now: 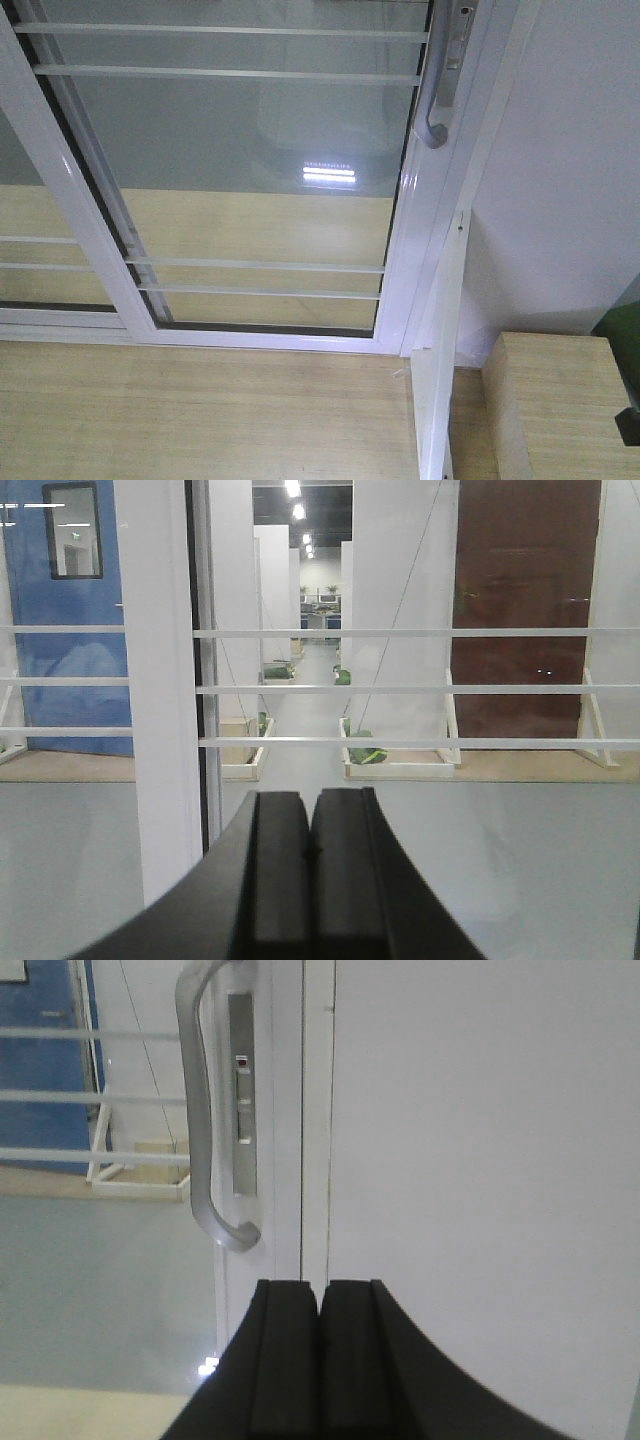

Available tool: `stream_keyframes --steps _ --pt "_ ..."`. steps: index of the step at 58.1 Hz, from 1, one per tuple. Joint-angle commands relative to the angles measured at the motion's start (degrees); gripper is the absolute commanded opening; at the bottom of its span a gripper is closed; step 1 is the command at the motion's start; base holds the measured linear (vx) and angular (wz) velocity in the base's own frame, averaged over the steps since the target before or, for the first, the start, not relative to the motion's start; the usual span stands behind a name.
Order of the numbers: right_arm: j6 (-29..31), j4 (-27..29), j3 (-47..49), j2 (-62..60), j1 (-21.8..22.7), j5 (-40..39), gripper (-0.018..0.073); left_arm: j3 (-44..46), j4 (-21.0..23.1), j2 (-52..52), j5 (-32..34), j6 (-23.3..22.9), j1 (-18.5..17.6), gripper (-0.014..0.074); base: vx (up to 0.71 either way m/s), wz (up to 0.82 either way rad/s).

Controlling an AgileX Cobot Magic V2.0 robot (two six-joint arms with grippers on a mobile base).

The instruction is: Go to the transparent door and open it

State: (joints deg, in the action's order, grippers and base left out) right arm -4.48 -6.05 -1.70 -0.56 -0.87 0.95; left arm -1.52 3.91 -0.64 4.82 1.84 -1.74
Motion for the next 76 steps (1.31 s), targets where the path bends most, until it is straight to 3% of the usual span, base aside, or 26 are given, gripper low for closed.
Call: stream_keyframes --steps 1,11,27,35,52,63,70,76 --pt "-0.1 0.0 -0.7 -0.8 0.1 -7.2 -0.0008 -1.7 0.1 0.5 5.1 -0.4 -0.5 -0.0006 0.0 0.0" --pt "-0.2 0.4 3.2 -0.8 0.1 -5.0 -0.0008 1.7 0.1 0.6 4.4 -0.7 -0.7 -0.0006 0.0 0.0" --pt "0.0 0.2 20.4 10.5 0.1 1.2 -0.0008 19.8 0.1 11.6 -6.8 -0.4 -0.7 -0.0006 0.0 0.0" --pt "0.0 -0.4 25.3 20.5 0.1 0.8 -0.0008 24.7 0.1 21.4 -6.2 -0.3 -0.7 -0.0006 0.0 0.0" --pt "0.4 -0.5 25.3 41.6 0.1 -4.6 0.0015 24.8 0.1 38.2 1.4 -0.4 -0.7 0.0006 0.0 0.0" --pt "0.1 -0.5 25.4 52.3 0.1 -16.3 0.0121 24.9 0.1 44.7 4.4 -0.9 -0.7 0.0091 0.0 0.0" --pt "0.0 -0.6 25.4 57.4 0.1 -23.6 0.025 24.9 0.1 46.1 6.4 -0.9 -0.7 0.0214 0.0 0.0" --pt "0.0 -5.0 25.5 61.6 0.1 -30.1 0.0376 24.9 0.1 46.9 7.9 -0.9 -0.7 0.0326 0.0 0.0"
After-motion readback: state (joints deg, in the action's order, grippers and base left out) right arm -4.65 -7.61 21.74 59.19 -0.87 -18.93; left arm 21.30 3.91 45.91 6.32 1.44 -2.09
